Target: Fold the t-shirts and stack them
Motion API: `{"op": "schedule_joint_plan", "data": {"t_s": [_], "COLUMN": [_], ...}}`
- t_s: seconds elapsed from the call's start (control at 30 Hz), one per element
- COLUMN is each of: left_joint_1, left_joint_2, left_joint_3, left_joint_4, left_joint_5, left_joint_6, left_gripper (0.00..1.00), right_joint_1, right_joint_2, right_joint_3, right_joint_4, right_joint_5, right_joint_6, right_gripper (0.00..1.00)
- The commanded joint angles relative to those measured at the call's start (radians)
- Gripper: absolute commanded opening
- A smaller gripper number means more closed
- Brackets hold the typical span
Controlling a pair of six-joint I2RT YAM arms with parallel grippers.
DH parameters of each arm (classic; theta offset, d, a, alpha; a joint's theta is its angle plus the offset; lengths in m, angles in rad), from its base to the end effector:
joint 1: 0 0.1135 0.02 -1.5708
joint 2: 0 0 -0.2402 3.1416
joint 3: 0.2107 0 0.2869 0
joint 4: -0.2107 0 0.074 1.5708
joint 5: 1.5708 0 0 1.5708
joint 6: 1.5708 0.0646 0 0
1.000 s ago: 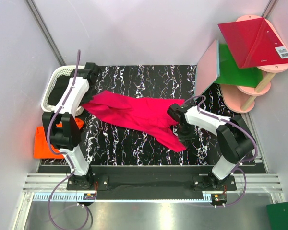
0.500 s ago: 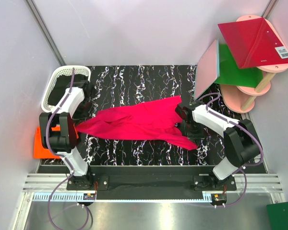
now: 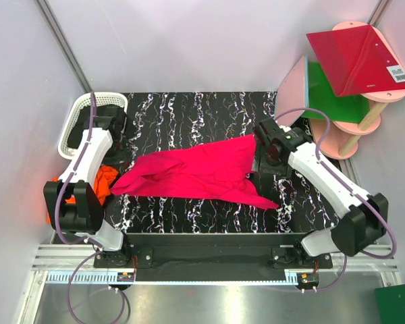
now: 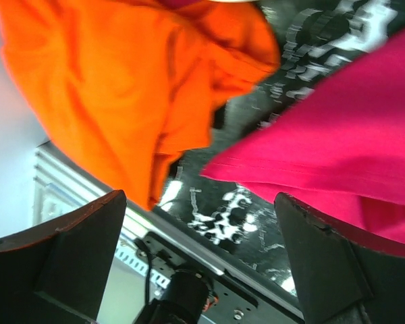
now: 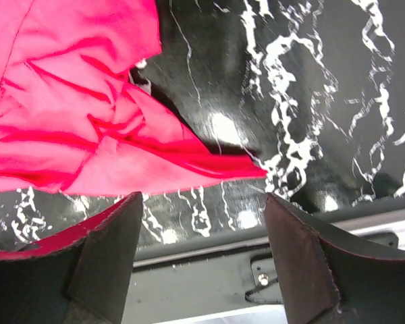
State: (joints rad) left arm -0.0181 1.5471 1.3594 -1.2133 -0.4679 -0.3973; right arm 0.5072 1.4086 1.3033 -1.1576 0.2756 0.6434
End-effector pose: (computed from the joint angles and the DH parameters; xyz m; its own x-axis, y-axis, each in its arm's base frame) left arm 0.3239 0.0233 0.2305 -0.8855 -0.3294 -0.3278 -0.4367 0.8310 0.3445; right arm 0.2776 0.1341 0.2510 -0.9036 0.1583 -0.3980 0.1835 0.9827 -0.0257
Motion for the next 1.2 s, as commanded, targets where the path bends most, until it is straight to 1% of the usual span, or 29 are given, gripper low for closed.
{"op": "schedule_joint_plan", "data": {"t_s": [0.0, 0.03, 0.23, 0.43, 0.57, 0.63, 0.67, 0.7, 0.73, 0.87, 1.17], "left_joint_1": [-0.061, -0.089, -0.160, -0.187, -0.191, -0.192, -0.192, -0.192, -0.194, -0.195, -0.230], "left_joint_2": [0.013, 0.022, 0.030, 0.030, 0.030, 0.033, 0.033, 0.034, 0.037, 0.039, 0.071], "left_joint_3": [0.027, 0.026, 0.003, -0.009, -0.017, -0.025, -0.026, -0.031, -0.032, -0.040, -0.062], "left_joint_4": [0.040, 0.040, 0.041, 0.040, 0.040, 0.040, 0.041, 0.041, 0.041, 0.041, 0.061], "left_joint_5": [0.080, 0.081, 0.084, 0.086, 0.081, 0.078, 0.075, 0.074, 0.072, 0.071, 0.080], "left_joint_6": [0.002, 0.000, -0.023, -0.021, -0.015, -0.015, -0.015, -0.014, -0.014, -0.017, -0.034], "left_gripper": [0.99, 0.99, 0.99, 0.99, 0.99, 0.99, 0.99, 0.99, 0.99, 0.99, 0.99], "right_joint_1": [-0.004, -0.004, -0.006, -0.009, -0.016, -0.016, -0.019, -0.018, -0.018, -0.018, -0.018], "right_joint_2": [0.127, 0.182, 0.308, 0.415, 0.469, 0.515, 0.532, 0.561, 0.567, 0.514, 0.256], "right_joint_3": [-0.007, -0.003, 0.039, 0.074, 0.077, 0.086, 0.103, 0.111, 0.119, 0.123, 0.160], "right_joint_4": [0.130, 0.142, 0.243, 0.305, 0.384, 0.403, 0.404, 0.410, 0.408, 0.417, 0.415], "right_joint_5": [-0.019, -0.021, -0.041, -0.035, -0.062, -0.079, -0.085, -0.113, -0.115, -0.133, -0.069], "right_joint_6": [-0.044, -0.041, -0.042, -0.057, -0.065, -0.065, -0.068, -0.073, -0.064, -0.053, -0.067], "right_gripper": [0.76, 0.75, 0.72, 0.72, 0.72, 0.70, 0.66, 0.43, 0.00, 0.00, 0.00]}}
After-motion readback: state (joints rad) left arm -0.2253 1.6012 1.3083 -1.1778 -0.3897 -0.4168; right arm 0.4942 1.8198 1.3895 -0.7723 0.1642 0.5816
